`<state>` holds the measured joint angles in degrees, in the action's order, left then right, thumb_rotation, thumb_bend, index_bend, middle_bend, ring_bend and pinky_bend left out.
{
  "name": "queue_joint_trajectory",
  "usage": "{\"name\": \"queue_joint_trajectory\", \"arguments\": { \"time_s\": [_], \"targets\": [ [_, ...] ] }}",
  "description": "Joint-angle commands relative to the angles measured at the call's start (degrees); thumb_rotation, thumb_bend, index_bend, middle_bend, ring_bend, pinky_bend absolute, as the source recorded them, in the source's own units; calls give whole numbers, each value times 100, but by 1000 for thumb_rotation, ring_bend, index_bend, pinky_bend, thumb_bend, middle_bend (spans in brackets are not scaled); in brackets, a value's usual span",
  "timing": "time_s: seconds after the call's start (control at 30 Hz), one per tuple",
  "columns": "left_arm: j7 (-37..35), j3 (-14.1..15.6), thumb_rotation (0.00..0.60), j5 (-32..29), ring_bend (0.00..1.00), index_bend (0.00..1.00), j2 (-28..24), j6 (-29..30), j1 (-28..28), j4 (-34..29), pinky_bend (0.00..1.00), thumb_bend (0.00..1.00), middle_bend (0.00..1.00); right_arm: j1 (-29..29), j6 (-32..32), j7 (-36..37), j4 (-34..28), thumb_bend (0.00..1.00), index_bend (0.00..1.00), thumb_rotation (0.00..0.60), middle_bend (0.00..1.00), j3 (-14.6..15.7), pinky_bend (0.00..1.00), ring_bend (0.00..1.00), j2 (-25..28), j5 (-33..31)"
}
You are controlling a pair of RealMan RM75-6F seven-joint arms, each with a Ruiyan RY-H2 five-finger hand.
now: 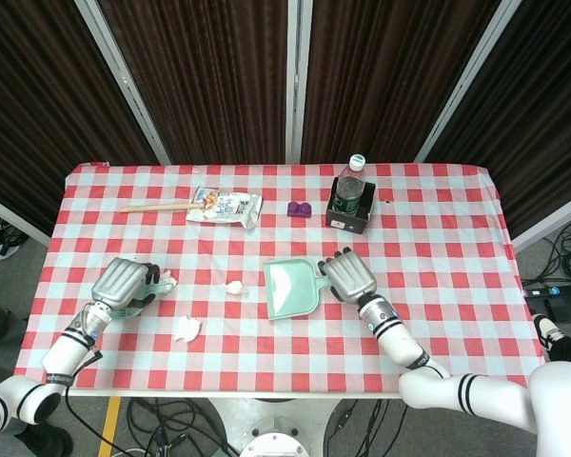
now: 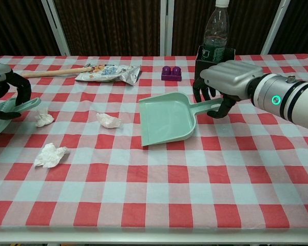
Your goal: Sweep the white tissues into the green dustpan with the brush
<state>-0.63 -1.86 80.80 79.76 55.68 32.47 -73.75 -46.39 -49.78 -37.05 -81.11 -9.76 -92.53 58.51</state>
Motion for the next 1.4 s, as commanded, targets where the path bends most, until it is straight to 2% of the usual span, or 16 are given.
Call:
{"name": "queue_joint_trajectory", "arguments": {
  "time_s": [0.03, 0.4, 0.67, 1.0, 1.23, 1.4],
  "targets": [
    [-527, -30, 600, 191, 769, 552, 161, -173, 187, 393, 890, 454, 553, -155, 159, -209, -283, 470, 697, 600, 587, -73, 350, 389, 214, -391],
    [-2106, -113, 600, 415, 769, 552, 744, -546, 615, 1371, 890, 455, 553, -450, 141, -469, -458, 470, 706, 600, 591, 36, 350, 389, 306, -1002],
    [-3352, -138, 600, 773, 767, 552, 915, -443, 948, 1436, 890, 456, 554, -625, 90, -480, -246, 471, 712, 600, 591, 130, 350, 389, 56, -1083],
    [-4266, -173, 600, 1053, 759, 552, 1129, -197, 1294, 1331, 887, 456, 555, -736, 57, -287, 5, 472, 723, 600, 591, 137, 353, 389, -236, -1087],
    [-4341, -233, 600, 1048, 754, 552, 900, 95, 1323, 935, 880, 456, 554, -792, 259, 36, 275, 473, 725, 600, 591, 191, 351, 389, -302, -823],
    [-3739, -267, 600, 640, 754, 552, 513, 247, 993, 368, 880, 469, 554, -841, 480, 323, 420, 474, 726, 600, 591, 215, 345, 388, -292, -589]
  ]
}}
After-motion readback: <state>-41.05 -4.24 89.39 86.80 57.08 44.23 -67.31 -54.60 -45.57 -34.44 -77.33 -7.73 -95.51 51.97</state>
